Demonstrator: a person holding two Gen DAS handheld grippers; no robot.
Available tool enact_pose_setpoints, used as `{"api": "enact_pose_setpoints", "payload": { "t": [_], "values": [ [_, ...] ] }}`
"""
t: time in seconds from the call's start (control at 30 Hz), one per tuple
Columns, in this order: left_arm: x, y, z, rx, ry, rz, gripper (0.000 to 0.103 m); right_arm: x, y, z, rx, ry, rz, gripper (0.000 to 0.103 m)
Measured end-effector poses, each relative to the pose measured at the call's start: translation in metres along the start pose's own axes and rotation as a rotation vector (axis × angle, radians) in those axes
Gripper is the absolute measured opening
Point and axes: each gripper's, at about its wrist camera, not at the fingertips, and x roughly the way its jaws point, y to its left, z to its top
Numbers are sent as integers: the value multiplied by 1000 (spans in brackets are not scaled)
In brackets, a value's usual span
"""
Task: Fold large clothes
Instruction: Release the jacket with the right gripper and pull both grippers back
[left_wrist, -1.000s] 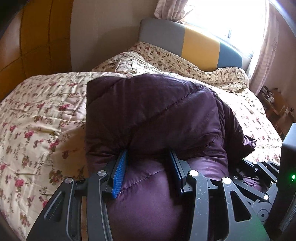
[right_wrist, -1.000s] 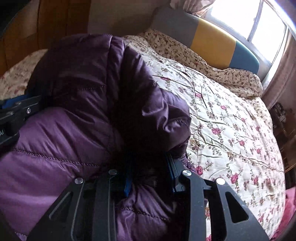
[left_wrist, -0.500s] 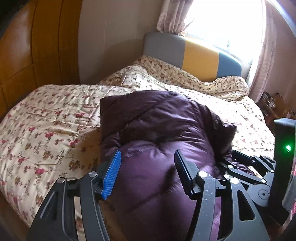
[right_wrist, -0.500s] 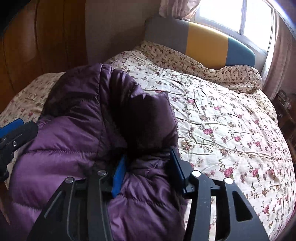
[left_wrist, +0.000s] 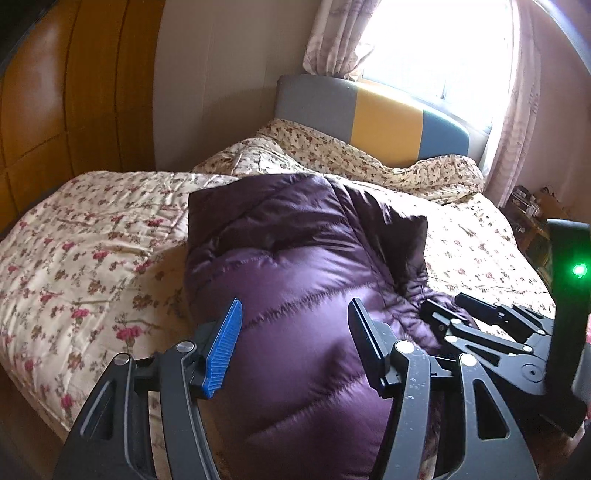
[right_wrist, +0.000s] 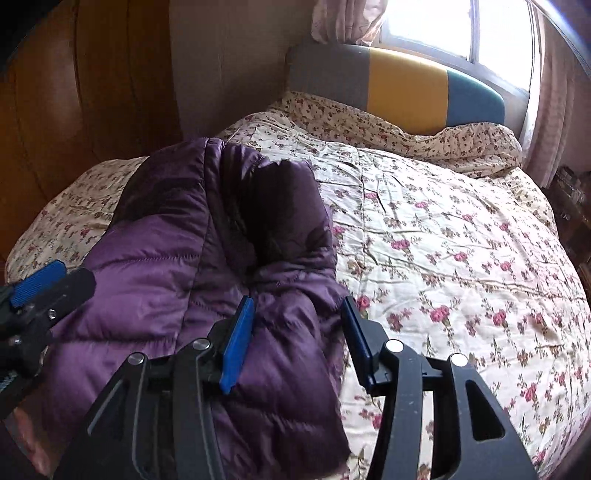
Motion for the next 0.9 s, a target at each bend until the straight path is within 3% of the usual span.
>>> {"api": "enact_pose_setpoints", "payload": {
  "t": [0.37, 0.67, 0.8, 0.87, 0.9],
  "values": [
    [-1, 0, -25, -20, 11, 16, 59, -29, -12, -26, 24, 12, 34, 48],
    [11, 0, -47, 22, 12, 36, 59, 0, -3, -53, 25, 130, 32, 46],
    [12, 0, -49, 38, 15, 54, 59, 1, -3, -55, 36, 134, 38, 47],
    [8, 0, -44, 30, 22, 64, 63, -5, -2, -53, 37, 121, 37, 48],
    [4, 0, -41, 19, 24, 68, 72, -8, -2, -52, 33, 109, 33, 48]
  ]
}}
